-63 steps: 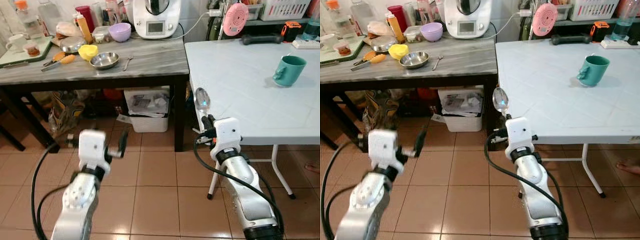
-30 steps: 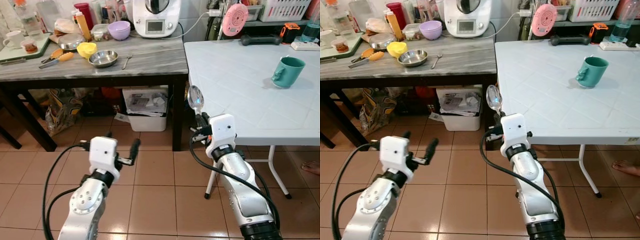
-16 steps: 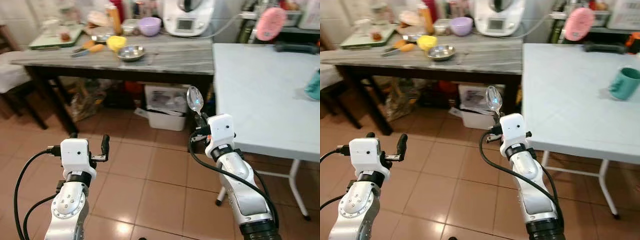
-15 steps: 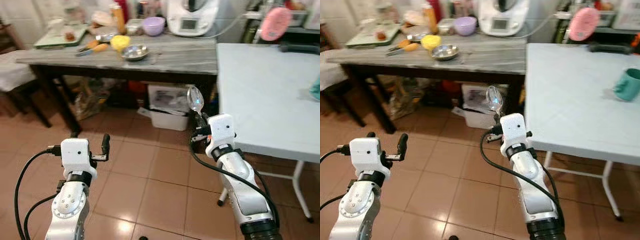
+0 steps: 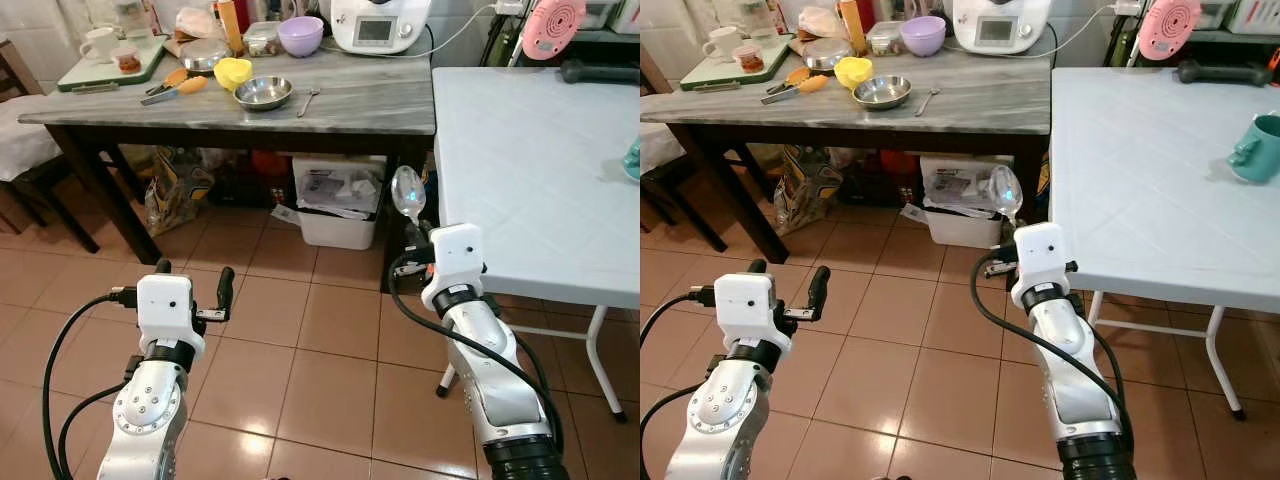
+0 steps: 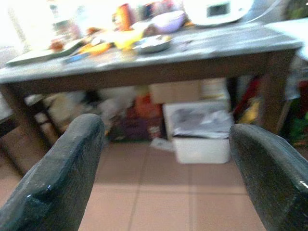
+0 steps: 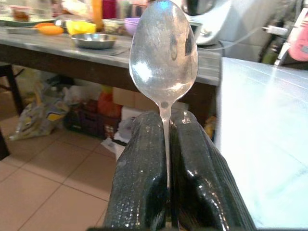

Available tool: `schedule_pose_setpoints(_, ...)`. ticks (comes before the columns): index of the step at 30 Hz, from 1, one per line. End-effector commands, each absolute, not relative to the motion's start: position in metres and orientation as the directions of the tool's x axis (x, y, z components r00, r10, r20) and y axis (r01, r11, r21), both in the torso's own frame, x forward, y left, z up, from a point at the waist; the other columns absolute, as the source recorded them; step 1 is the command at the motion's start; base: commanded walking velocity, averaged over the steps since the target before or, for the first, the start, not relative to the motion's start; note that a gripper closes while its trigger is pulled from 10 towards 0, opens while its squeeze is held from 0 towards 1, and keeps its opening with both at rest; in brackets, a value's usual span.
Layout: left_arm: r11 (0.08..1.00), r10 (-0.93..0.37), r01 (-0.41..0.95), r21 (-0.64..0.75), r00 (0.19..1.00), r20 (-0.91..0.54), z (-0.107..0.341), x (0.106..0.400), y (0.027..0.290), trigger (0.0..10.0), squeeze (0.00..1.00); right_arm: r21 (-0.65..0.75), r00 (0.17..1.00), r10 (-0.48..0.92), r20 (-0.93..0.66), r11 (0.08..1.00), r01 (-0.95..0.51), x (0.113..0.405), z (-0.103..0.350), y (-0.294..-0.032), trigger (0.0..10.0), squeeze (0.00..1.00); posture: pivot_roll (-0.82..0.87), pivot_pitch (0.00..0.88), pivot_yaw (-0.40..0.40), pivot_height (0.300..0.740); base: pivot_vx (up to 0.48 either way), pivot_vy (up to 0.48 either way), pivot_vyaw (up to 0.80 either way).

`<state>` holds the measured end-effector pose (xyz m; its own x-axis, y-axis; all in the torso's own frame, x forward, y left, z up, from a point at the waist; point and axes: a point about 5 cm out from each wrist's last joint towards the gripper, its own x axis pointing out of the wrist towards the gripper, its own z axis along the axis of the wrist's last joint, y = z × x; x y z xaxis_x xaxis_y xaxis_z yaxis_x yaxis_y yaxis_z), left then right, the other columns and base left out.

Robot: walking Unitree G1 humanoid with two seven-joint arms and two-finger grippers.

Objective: Setting the table

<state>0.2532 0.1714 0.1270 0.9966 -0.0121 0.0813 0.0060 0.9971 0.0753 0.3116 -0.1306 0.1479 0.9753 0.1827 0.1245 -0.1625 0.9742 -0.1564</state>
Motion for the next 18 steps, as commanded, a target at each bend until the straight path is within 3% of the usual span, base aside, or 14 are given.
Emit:
schedule_pose_setpoints(1, 0.996, -0.024, 0.015, 0.085, 0.994, 0.110, 0.133, 0.254, 0.172, 10.0, 0.00, -0.149, 0.973, 0.191, 0.134, 0.974, -0.170, 0.312, 0.150, -0.128, 10.0, 0.00, -0.09, 0.060, 0.081, 0.740, 0.000, 0.000, -0.50)
schedule_pose_setpoints(5, 0.996, -0.040, 0.031, 0.080, 0.993, 0.115, 0.133, 0.255, 0.170, 10.0, 0.00, -0.148, 0.972, 0.187, 0.139, 0.975, -0.166, 0.312, 0.151, -0.129, 10.0, 0.00, -0.10, 0.060, 0.089, 0.740, 0.067, 0.000, 0.00)
schedule_pose_setpoints(18, 0.995, -0.076, 0.066, 0.075, 0.989, 0.129, 0.136, 0.264, 0.161, 10.0, 0.00, -0.149, 0.970, 0.187, 0.153, 0.975, -0.165, 0.310, 0.154, -0.128, 10.0, 0.00, -0.11, 0.065, 0.094, 0.740, 0.340, 0.000, 0.00)
